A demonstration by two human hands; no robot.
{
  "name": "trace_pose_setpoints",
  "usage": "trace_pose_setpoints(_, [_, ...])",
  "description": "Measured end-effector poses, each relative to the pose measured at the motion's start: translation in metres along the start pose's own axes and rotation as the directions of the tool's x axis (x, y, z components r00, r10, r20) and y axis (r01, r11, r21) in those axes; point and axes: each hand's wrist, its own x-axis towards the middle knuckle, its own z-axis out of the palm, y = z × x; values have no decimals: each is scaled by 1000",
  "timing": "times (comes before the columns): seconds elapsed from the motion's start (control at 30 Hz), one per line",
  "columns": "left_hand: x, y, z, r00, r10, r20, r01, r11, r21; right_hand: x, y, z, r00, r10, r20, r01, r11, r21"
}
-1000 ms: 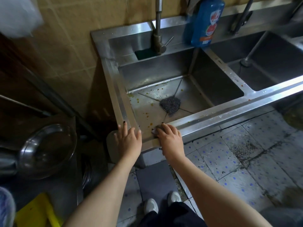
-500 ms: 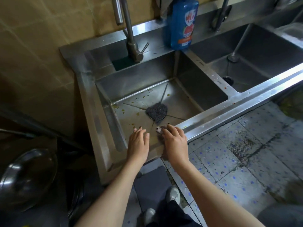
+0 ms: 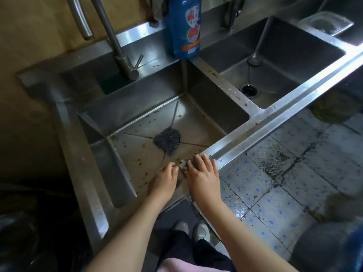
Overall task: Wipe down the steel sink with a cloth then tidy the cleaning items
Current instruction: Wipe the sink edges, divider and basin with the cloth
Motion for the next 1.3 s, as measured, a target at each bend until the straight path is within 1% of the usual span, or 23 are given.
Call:
trace_pose_setpoints(0.07, [10, 6, 3, 996, 67, 62, -71, 995, 67, 8, 10, -3, 997, 63, 32, -63, 998, -10])
trace_pose_setpoints(0.17, [25, 13, 8, 980, 145, 135, -156, 985, 75, 18, 24, -5, 989, 132, 67, -133, 991, 11])
trace_pose_setpoints(0.3, [34, 19, 7, 966, 206, 154, -227, 966, 127, 32, 37, -15, 970, 237, 61, -238, 971, 20])
trace_pose_setpoints(0.37, [36, 20, 6, 962, 215, 169, -243, 956, 166, 38, 43, -21, 953, 287, 96, -286, 958, -17])
trace_pose_setpoints(0.47, [38, 19, 7, 961, 211, 176, -242, 954, 177, 43, 47, -23, 943, 322, 79, -320, 947, -36])
trace_pose_setpoints(0.6, [39, 15, 9, 956, 222, 189, -246, 962, 114, 38, 35, -17, 922, 385, 51, -385, 923, -10])
trace_pose_setpoints(0.73, [42, 13, 13, 957, 244, 158, -261, 960, 98, 20, 8, -8, 920, 388, -62, -387, 922, 33])
trace_pose_setpoints(0.87, [44, 12, 16, 963, 240, 120, -251, 963, 93, 7, -7, 1, 928, 369, -54, -369, 929, 6])
trace_pose_setpoints(0.97, [43, 14, 13, 968, 216, 130, -228, 970, 88, 16, 4, 3, 925, 376, -57, -378, 925, -25])
trace_pose_setpoints(1.1, [38, 19, 7, 967, 201, 155, -220, 969, 115, 39, 32, -3, 912, 404, -73, -406, 914, -15])
trace_pose_setpoints(1.23, [40, 19, 7, 967, 192, 168, -216, 966, 143, 64, 63, -14, 879, 475, -37, -475, 880, 3])
trace_pose_setpoints(1.3, [40, 19, 7, 966, 190, 173, -215, 966, 144, 75, 75, -16, 860, 509, -31, -509, 860, -22])
